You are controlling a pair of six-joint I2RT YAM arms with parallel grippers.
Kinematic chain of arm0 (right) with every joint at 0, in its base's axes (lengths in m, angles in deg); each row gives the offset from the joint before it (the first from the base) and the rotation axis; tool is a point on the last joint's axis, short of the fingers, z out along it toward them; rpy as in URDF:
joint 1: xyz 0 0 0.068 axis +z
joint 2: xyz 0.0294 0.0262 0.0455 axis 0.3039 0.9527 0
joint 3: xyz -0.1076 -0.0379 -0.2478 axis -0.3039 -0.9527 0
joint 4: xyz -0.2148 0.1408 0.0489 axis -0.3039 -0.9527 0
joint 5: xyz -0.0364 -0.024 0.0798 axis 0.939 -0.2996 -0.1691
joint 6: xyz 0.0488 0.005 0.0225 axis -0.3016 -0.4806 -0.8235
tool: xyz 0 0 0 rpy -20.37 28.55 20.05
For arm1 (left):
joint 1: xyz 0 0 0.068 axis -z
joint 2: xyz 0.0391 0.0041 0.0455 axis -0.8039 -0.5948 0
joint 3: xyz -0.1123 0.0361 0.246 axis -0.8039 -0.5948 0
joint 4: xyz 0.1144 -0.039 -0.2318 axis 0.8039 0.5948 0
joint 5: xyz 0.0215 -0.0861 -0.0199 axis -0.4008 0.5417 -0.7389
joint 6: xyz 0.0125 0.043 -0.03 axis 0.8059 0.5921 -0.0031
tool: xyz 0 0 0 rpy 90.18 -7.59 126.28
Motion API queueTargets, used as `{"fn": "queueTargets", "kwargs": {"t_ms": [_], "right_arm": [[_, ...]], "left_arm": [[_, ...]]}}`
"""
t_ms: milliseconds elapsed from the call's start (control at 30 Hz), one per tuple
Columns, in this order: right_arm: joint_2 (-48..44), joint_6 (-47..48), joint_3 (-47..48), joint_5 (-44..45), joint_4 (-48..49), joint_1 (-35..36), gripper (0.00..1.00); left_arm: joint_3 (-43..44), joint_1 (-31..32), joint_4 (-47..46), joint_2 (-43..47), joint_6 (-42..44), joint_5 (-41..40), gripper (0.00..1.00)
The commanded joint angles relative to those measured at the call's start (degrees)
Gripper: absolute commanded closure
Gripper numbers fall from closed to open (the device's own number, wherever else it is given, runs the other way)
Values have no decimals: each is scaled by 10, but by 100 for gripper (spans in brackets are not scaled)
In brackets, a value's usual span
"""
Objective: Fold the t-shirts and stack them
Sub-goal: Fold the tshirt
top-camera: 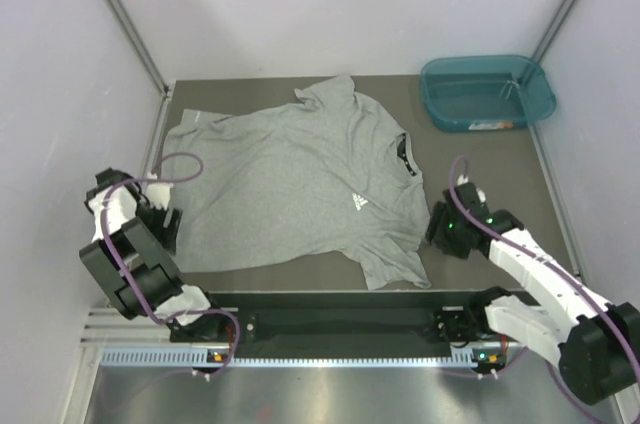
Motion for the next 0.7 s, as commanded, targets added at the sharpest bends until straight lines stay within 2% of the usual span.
{"fn": "queueTargets", "kwargs": {"t_ms": [0,100,233,400,467,500,600,667], "right_arm": [[0,-56,-42,-42,-46,82,40],[-5,-85,-51,-42,-55,124,40],[4,-91,-73,-58,-38,138,41],[5,-96,-87,-57,-17,145,45],[8,-100,-95,-61,-10,145,54],[9,-101,-98,-66,-5,145,56],[5,-104,-103,-74,-1,146,55],[0,-107,-109,-79,13,146,56]], "left_arm": [[-50,-23,-2,17,11,-49,19],[-68,-34,-19,12,1,-31,19],[-78,-34,-33,-16,-24,0,20],[-131,-46,-98,-25,-24,-45,23],[-133,-50,-117,-28,-25,-38,29],[-131,-51,-116,-30,-25,-31,38],[-126,-52,-111,-17,-25,12,46],[-125,-52,-111,-9,-25,25,57]]}}
